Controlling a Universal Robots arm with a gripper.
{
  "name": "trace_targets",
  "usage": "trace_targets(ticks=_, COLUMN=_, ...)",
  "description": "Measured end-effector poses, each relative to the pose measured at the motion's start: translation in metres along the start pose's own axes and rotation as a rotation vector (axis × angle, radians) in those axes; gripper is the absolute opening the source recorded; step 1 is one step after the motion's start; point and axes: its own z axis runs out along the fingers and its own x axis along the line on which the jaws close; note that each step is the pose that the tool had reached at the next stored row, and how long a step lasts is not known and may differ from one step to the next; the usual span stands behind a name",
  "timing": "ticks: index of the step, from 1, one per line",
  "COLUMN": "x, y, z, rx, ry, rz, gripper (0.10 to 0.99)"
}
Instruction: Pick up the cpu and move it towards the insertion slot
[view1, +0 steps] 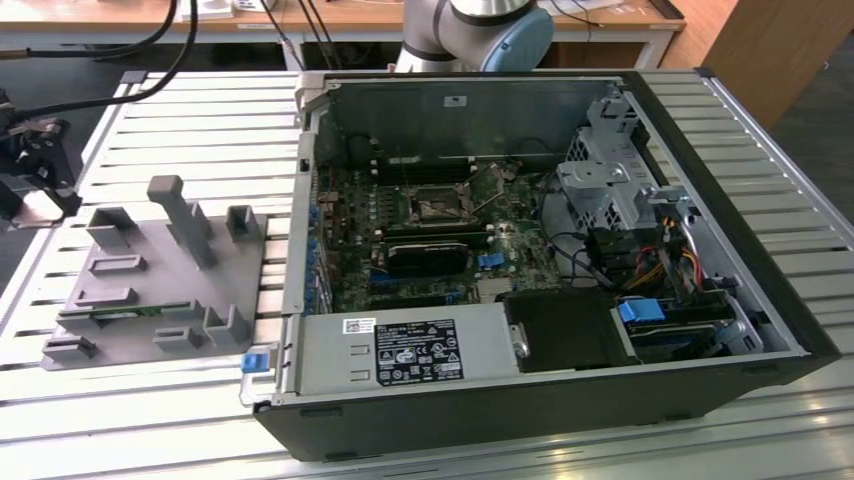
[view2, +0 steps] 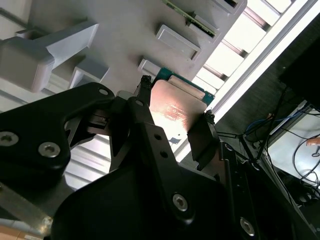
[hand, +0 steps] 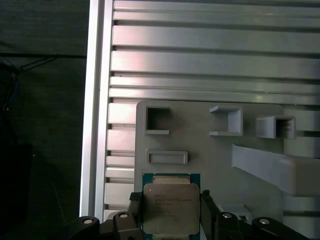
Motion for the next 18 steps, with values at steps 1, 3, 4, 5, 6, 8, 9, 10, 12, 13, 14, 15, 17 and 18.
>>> trace_targets(ticks=1, x=0.0000, y=0.0000, z=-0.0005, rx=0.000, ry=0.0000, rz=0.000, gripper=0.541)
trace_targets(ticks=3, x=0.0000, y=0.0001, z=-0.0015, rx=0.000, ry=0.0000, rz=0.000, gripper=0.541)
trace_targets(ticks=4, x=0.0000, y=0.0001, z=-0.0021, rx=0.000, ry=-0.0001, rz=0.000, gripper=0.541)
trace_targets(ticks=5, x=0.0000, y=0.0001, z=-0.0026, rx=0.000, ry=0.0000, rz=0.000, gripper=0.541)
trace_targets(ticks=6, x=0.0000, y=0.0001, z=-0.0031, rx=0.000, ry=0.0000, rz=0.000, gripper=0.541)
trace_targets(ticks=8, x=0.0000, y=0.0002, z=-0.0042, rx=0.000, ry=-0.0001, rz=0.000, gripper=0.541)
trace_targets(ticks=9, x=0.0000, y=0.0002, z=-0.0047, rx=0.000, ry=0.0000, rz=0.000, gripper=0.541)
trace_targets(ticks=10, x=0.0000, y=0.0002, z=-0.0052, rx=0.000, ry=0.0000, rz=0.000, gripper=0.541)
trace_targets(ticks=12, x=0.0000, y=0.0003, z=-0.0062, rx=0.000, ry=0.0000, rz=0.000, gripper=0.541)
trace_targets(ticks=13, x=0.0000, y=0.0003, z=-0.0068, rx=0.000, ry=0.0001, rz=0.000, gripper=0.541)
trace_targets(ticks=14, x=0.0000, y=0.0003, z=-0.0073, rx=0.000, ry=0.0000, rz=0.000, gripper=0.541)
trace_targets(ticks=15, x=0.0000, y=0.0003, z=-0.0078, rx=0.000, ry=0.0000, rz=0.000, gripper=0.541)
trace_targets(ticks=17, x=0.0000, y=0.0004, z=-0.0088, rx=0.000, ry=0.0000, rz=0.000, gripper=0.541)
trace_targets(ticks=18, x=0.0000, y=0.0004, z=-0.0093, rx=0.000, ry=0.0000, rz=0.000, gripper=0.541)
